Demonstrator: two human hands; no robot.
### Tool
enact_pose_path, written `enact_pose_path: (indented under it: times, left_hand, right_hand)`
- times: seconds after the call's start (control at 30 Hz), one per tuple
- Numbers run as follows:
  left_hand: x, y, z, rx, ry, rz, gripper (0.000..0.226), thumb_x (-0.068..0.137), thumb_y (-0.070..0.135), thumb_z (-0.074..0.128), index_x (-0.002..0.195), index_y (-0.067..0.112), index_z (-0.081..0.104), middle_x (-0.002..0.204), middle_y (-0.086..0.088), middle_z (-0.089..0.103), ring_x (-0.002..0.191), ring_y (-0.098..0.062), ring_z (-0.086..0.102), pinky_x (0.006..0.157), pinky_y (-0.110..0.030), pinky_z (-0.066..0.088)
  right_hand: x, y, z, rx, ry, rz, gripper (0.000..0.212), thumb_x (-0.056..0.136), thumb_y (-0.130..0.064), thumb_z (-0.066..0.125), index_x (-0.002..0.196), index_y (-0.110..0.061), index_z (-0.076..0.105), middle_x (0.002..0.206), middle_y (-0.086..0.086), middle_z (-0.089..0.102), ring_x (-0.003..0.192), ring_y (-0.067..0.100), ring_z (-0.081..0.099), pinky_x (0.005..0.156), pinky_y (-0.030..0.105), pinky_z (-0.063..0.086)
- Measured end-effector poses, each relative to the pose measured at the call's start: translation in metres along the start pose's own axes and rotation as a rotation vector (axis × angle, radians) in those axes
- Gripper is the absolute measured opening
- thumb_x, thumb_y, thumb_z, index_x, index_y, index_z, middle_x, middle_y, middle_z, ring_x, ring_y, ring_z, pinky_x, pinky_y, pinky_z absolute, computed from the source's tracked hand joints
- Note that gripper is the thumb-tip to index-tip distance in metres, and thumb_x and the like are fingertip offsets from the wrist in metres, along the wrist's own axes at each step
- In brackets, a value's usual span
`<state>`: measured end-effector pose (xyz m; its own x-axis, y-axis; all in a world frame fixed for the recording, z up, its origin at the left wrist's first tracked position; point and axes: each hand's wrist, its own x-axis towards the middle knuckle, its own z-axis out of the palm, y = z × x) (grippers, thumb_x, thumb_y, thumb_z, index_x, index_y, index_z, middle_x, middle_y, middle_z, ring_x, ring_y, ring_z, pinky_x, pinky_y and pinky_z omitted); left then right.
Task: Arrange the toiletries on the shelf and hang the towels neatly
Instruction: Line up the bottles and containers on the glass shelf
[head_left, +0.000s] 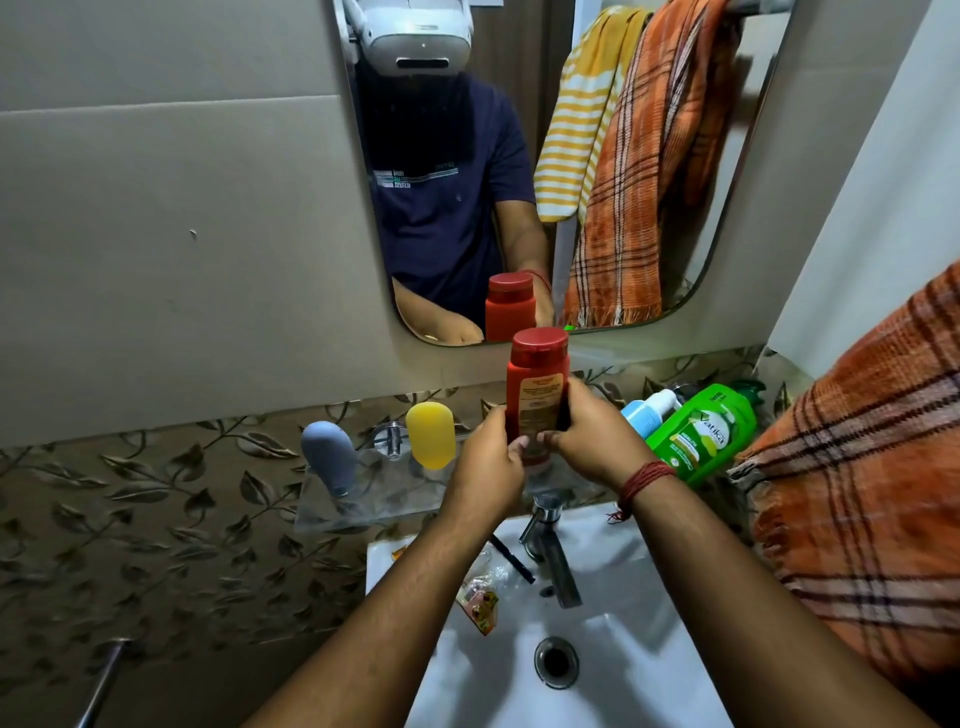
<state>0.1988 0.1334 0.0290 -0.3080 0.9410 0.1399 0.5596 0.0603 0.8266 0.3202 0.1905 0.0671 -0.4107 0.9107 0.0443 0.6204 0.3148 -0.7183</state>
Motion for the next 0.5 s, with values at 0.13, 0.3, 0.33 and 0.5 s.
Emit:
enact_pose_path:
  times: [0.13,0.3,0.33,0.5]
  left_hand:
    - [-0.012,-0.007,-0.002,0.025,0.035,-0.064,0.030,0.096,0.022,0.061,0.125,0.022,0.053,0.123,0.003,0.064,0.114,-0.016,0.060,0.093,-0.034,0.051]
    - [-0.049,-0.011,0.000,0.058,0.081,0.007,0.030,0.097,0.029,0.058,0.125,0.023,0.052,0.121,0.007,0.055,0.111,-0.011,0.057,0.094,-0.037,0.053]
    - [-0.053,-0.010,0.002,0.072,0.063,0.053,0.028,0.097,0.029,0.058,0.124,0.024,0.052,0.121,0.008,0.055,0.110,-0.010,0.057,0.094,-0.035,0.053]
    - [-0.050,0.015,0.015,0.225,-0.074,0.306,0.032,0.097,0.019,0.054,0.129,0.020,0.048,0.128,0.003,0.051,0.115,-0.015,0.053,0.093,-0.034,0.049]
  right_hand:
    - [-0.009,0.005,-0.010,0.021,0.147,-0.038,0.036,0.087,-0.009,0.070,0.118,-0.015,0.055,0.119,0.003,0.067,0.111,0.017,0.061,0.095,0.030,0.047]
    - [-0.040,0.018,-0.020,-0.045,0.373,-0.073,0.016,0.090,-0.008,0.064,0.105,-0.014,0.064,0.105,0.003,0.068,0.097,0.019,0.063,0.086,0.032,0.051]
    - [-0.047,0.021,-0.018,-0.083,0.369,-0.084,0.014,0.090,-0.007,0.064,0.103,-0.013,0.065,0.103,0.003,0.067,0.094,0.020,0.063,0.083,0.031,0.050]
    - [-0.065,0.031,-0.005,-0.304,0.209,-0.034,0.016,0.090,-0.008,0.061,0.106,-0.009,0.063,0.104,0.011,0.064,0.100,0.030,0.060,0.084,0.036,0.046]
